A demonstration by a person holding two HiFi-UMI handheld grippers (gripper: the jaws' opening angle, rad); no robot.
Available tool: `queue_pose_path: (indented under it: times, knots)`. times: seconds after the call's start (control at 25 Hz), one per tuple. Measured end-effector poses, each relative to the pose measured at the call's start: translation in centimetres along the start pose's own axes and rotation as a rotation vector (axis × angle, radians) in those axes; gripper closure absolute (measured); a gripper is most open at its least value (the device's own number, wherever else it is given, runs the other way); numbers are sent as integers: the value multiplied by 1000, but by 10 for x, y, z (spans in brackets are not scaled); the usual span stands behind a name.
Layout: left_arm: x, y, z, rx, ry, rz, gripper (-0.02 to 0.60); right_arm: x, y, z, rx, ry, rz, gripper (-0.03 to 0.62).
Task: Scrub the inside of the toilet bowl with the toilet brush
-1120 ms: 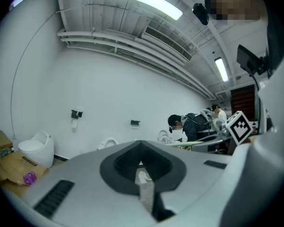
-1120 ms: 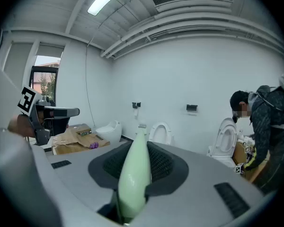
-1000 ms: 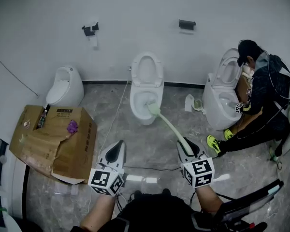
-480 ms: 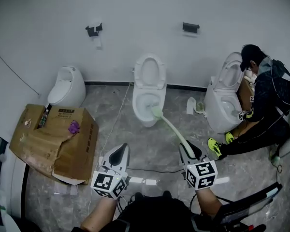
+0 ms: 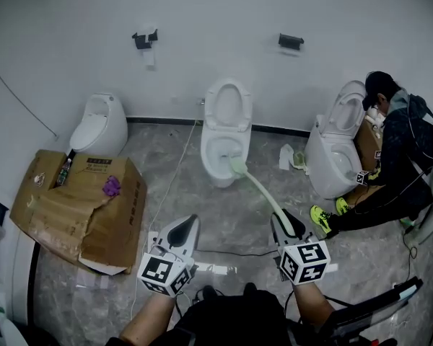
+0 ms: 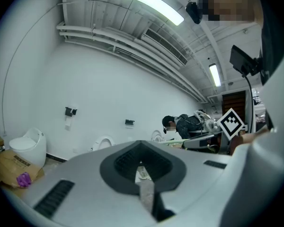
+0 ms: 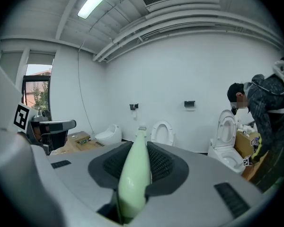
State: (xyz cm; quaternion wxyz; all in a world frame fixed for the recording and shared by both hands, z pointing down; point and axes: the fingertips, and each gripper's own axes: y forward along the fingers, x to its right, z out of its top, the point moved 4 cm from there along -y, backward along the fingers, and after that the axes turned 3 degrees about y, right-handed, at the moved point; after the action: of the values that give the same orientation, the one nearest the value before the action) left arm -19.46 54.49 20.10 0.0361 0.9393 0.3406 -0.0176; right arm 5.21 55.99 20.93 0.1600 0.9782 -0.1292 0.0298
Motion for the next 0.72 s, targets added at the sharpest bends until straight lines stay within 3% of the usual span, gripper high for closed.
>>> queue_pose_path:
  times: [0.36, 0.72]
  knots:
    - [-20, -5, -6, 8, -14, -39, 572, -26, 8, -2, -14, -35, -18, 487]
    - [-36, 25, -2, -6, -9, -19, 572, -12, 43, 10, 1, -58, 18, 487]
